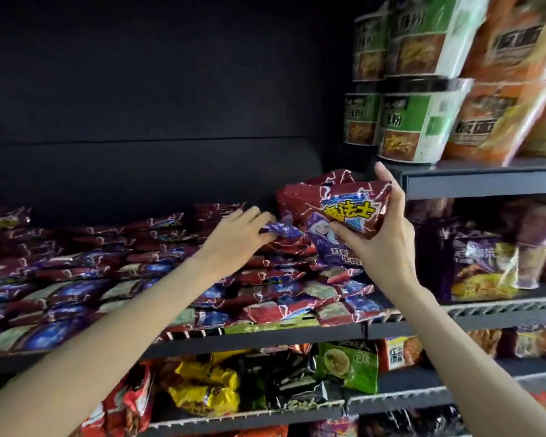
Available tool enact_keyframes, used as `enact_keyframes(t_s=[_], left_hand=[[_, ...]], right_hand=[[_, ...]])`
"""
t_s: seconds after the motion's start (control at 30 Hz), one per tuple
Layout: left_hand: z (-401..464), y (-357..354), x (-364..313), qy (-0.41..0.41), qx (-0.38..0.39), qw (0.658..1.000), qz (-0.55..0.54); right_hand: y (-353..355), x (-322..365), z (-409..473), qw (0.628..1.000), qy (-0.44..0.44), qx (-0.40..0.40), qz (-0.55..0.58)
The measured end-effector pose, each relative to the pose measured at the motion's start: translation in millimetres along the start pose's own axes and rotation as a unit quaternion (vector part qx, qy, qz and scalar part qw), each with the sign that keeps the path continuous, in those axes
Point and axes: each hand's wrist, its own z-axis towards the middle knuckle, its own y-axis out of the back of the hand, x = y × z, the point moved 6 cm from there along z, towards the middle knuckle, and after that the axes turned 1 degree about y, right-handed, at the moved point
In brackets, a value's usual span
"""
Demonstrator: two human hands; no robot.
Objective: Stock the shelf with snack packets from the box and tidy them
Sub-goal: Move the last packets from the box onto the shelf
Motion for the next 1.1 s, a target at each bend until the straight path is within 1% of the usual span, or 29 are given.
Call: enact_keyframes(t_s=[0.07,0.13,0.17,0.23,0.3,0.37,0.47,0.5,0.53,0.6,0.67,0.73,0.8,0.87,0.9,1.03,1.07,1.1], left_hand=[[1,-11,-6,-0.006,0.035,0.998,-0.049],[-5,-22,-3,-0.003,0.074,0.987,-0.144],[-10,-27,1,0.015,0.092,0.978,-0.185],[-20,-29,13,0.083,0.096,0.962,-0.24],[-30,-31,31,0.164,0.104,0.937,-0.29],[-40,-39,46,0.21,0.135,0.911,-0.328],[-46,-59,53,0.216,0.208,0.864,-0.404],[-44,-64,50,0.203,0.222,0.859,-0.415],[-39,-65,48,0.184,0.227,0.868,-0.401],[-28,-65,42,0.132,0.213,0.912,-0.326],[-23,-61,37,0.069,0.171,0.953,-0.241],[-28,-58,33,0.005,0.124,0.978,-0.168],[-35,-52,33,-0.014,0.092,0.988,-0.127],[-37,-42,37,-0.008,0.069,0.991,-0.111],[-34,-36,38,-0.003,0.073,0.993,-0.093],[-5,-31,41,0.018,0.177,0.984,-0.01],[3,-32,43,0.029,0.191,0.981,-0.014],[10,-33,43,0.033,0.188,0.981,-0.044]], right_hand=[[-7,-7,6,1.0,0.008,0.022,0.001],[-15,-14,9,0.999,0.013,0.036,0.002],[-18,-18,10,0.999,0.015,0.041,0.003],[-24,-25,12,0.999,0.015,0.049,0.007],[-28,-32,14,0.999,0.008,0.049,0.016],[-30,-38,17,0.999,0.003,0.048,0.018],[-31,-41,22,0.999,0.006,0.035,0.012],[-31,-42,24,0.999,0.006,0.028,0.014],[-31,-42,25,1.0,0.004,0.022,0.016],[-32,-45,28,1.0,0.0,0.012,0.019],[-35,-47,29,1.0,-0.005,0.008,0.02],[-39,-49,30,1.0,-0.009,0.011,0.018],[-42,-50,29,1.0,-0.007,0.017,0.009],[-48,-49,30,1.0,0.0,0.027,-0.008],[-51,-49,30,0.999,0.004,0.032,-0.019],[-54,-50,33,0.999,0.013,0.024,-0.046],[-53,-50,34,0.998,0.013,0.021,-0.05],[-52,-51,34,0.998,0.013,0.018,-0.054]])
